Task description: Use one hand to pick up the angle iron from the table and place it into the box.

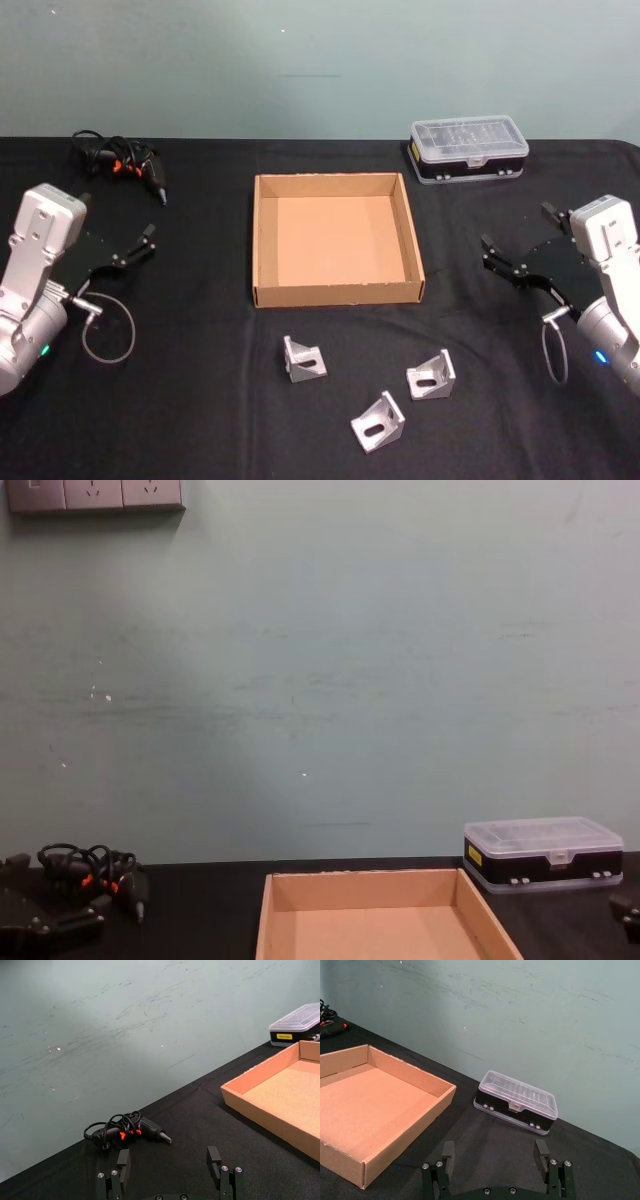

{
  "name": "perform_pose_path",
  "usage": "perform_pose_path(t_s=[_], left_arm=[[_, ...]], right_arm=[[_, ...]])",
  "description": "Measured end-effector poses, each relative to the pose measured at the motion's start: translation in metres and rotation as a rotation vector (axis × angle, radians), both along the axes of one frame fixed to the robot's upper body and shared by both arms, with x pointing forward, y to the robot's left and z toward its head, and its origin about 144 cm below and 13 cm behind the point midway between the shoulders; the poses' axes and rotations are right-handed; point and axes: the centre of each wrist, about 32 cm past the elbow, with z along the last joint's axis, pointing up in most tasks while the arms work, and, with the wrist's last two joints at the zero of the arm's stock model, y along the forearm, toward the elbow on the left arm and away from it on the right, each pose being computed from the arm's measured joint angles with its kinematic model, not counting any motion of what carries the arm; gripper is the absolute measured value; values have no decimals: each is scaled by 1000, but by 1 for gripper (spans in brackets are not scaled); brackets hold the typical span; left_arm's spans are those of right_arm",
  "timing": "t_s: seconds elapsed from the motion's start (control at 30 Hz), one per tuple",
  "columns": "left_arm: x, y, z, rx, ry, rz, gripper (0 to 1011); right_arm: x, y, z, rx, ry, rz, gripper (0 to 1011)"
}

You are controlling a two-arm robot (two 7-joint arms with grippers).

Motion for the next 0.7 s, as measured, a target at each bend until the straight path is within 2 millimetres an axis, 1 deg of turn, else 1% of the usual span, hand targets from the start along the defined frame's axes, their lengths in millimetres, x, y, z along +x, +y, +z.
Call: perform_pose_path(t_s=[0.7], left_arm=[[0, 0, 0, 0, 0, 0, 1000]], right_arm=[[0, 0, 0, 0, 0, 0, 1003]])
